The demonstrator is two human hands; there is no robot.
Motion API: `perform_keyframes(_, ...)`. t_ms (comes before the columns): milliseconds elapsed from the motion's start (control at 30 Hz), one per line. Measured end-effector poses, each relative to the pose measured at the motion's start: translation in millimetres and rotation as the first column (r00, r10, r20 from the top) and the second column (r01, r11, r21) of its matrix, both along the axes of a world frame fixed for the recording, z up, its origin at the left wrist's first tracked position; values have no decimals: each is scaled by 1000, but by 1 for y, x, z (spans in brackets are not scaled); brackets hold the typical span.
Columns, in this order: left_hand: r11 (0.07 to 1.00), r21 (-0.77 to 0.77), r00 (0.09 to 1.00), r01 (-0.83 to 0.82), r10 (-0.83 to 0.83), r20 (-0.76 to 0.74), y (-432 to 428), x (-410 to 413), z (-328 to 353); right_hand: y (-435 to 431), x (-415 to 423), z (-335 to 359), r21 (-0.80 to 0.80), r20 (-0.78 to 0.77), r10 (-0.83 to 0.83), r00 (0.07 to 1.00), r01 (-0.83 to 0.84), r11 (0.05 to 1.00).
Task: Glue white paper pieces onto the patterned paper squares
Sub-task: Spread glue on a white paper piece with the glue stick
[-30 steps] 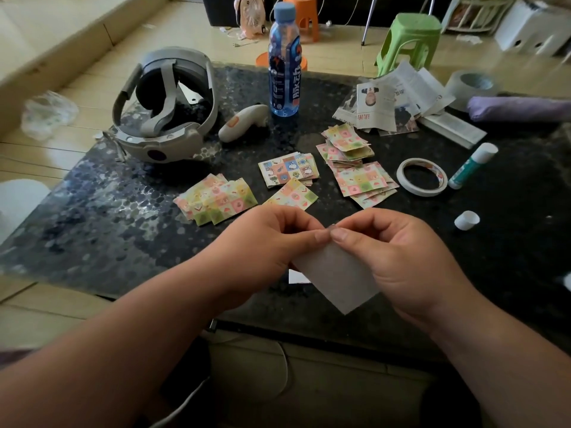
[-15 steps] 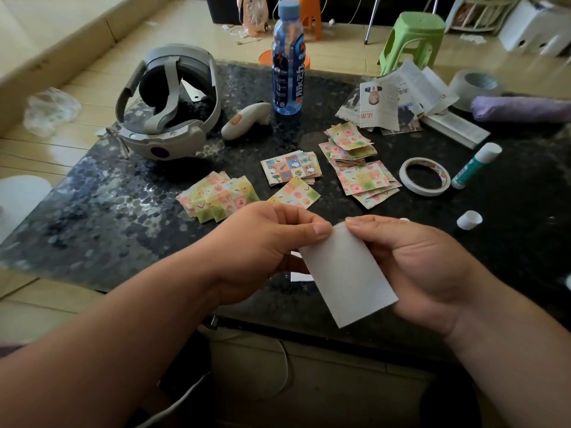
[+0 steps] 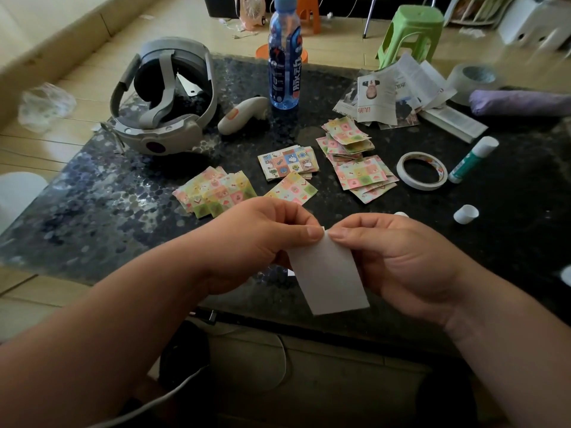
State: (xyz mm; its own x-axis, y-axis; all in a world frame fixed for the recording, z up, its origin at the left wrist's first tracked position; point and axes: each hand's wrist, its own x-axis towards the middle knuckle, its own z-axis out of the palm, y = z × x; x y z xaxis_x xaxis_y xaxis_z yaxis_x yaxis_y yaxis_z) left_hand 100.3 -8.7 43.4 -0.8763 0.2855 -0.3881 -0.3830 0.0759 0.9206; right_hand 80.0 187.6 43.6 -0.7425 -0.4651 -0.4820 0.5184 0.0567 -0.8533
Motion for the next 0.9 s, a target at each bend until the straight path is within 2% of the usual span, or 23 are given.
perform_keyframes(200,1000,3,1000,17,-16,-21,0,1,-2,-2,1,1,-40,9,-40,999,40,998)
perform_keyframes(500,996,89,1000,30,-31,3,-2,2,-4,1,3,2,-159,175,-47,983,76,984)
perform_keyframes(900,993,120,1000,-17,16,13,3,3,-1,0,3,3,-132,82,-82,993,92,987)
